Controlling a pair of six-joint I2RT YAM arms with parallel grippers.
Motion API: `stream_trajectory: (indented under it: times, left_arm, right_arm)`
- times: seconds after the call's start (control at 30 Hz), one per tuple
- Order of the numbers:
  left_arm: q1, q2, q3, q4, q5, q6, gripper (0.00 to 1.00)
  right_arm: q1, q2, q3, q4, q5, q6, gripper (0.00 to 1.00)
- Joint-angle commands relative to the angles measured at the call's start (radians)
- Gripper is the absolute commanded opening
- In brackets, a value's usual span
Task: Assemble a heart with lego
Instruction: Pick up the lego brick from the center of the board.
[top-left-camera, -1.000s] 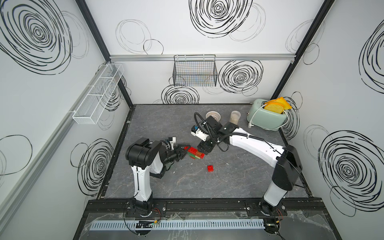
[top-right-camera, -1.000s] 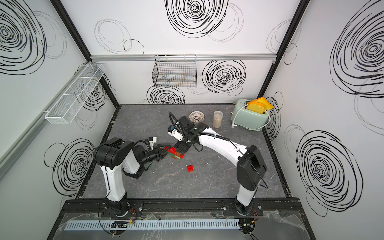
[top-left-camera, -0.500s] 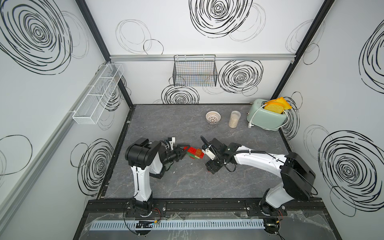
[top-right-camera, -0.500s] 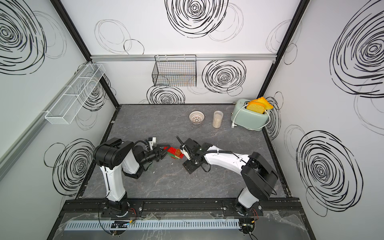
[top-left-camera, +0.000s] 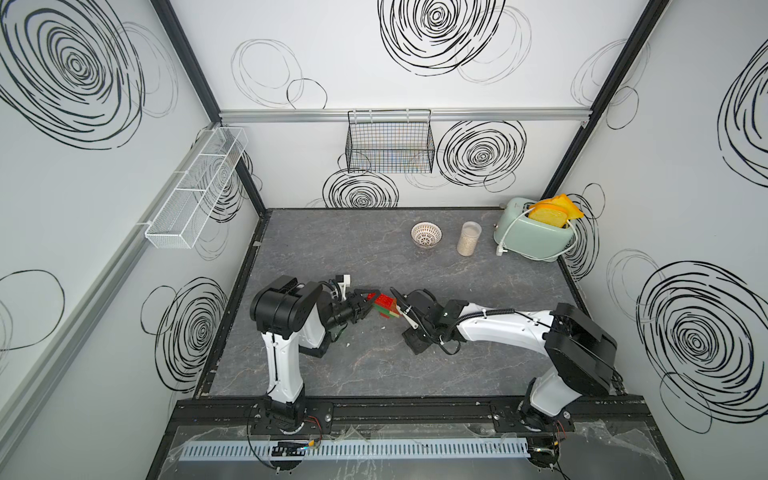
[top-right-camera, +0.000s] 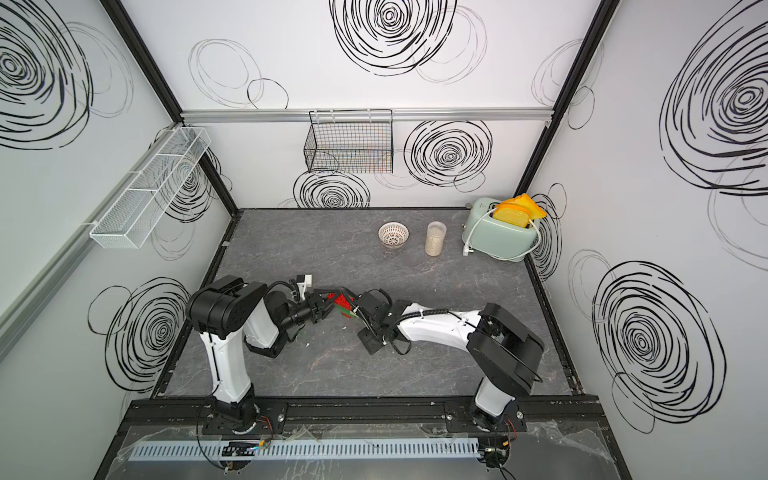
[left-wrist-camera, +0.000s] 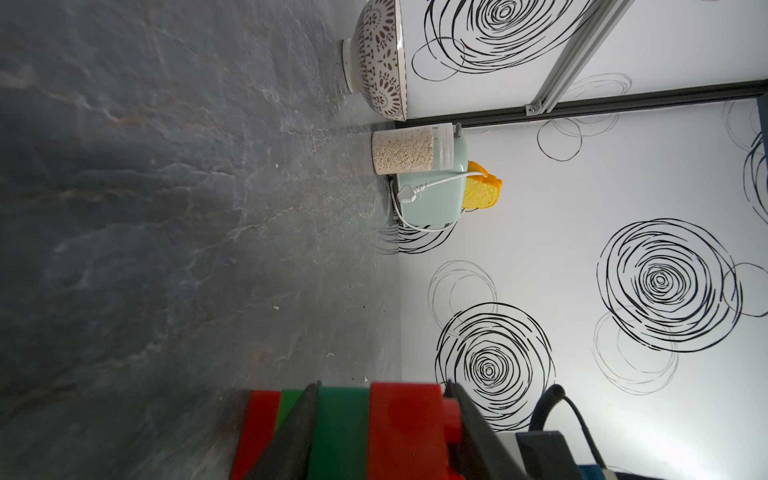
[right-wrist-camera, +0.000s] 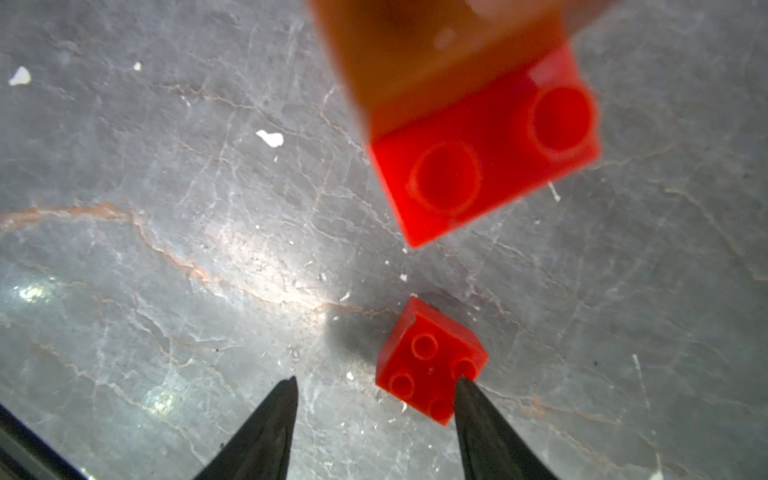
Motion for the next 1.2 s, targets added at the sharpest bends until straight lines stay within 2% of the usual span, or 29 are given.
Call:
stream_trajectory:
  times: [0.0, 0.17, 0.7, 1.17]
  left_arm:
    - [0.010, 0.017, -0.017, 0.204, -0.022, 0.008, 0.21]
    - [0.008, 0.027, -0.012, 0.205, -0.022, 0.008, 0.21]
    - [0.008, 0.024, -0.013, 0.204, -0.021, 0.006, 0.21]
    - [0.006, 0.022, -0.016, 0.204, -0.022, 0.008, 0.21]
  right_arm:
    - [0.006, 0.003, 0.007, 0.008, 0.050, 0.027, 0.61]
    - [0.006, -0.054, 0.002, 0.006, 0.078, 0.032, 0.61]
    - [-0.011, 0.002, -0.034, 0.046, 0.085, 0.045, 0.60]
    - [-0.020, 0.019, -0.068, 0.105, 0.071, 0.050, 0.49]
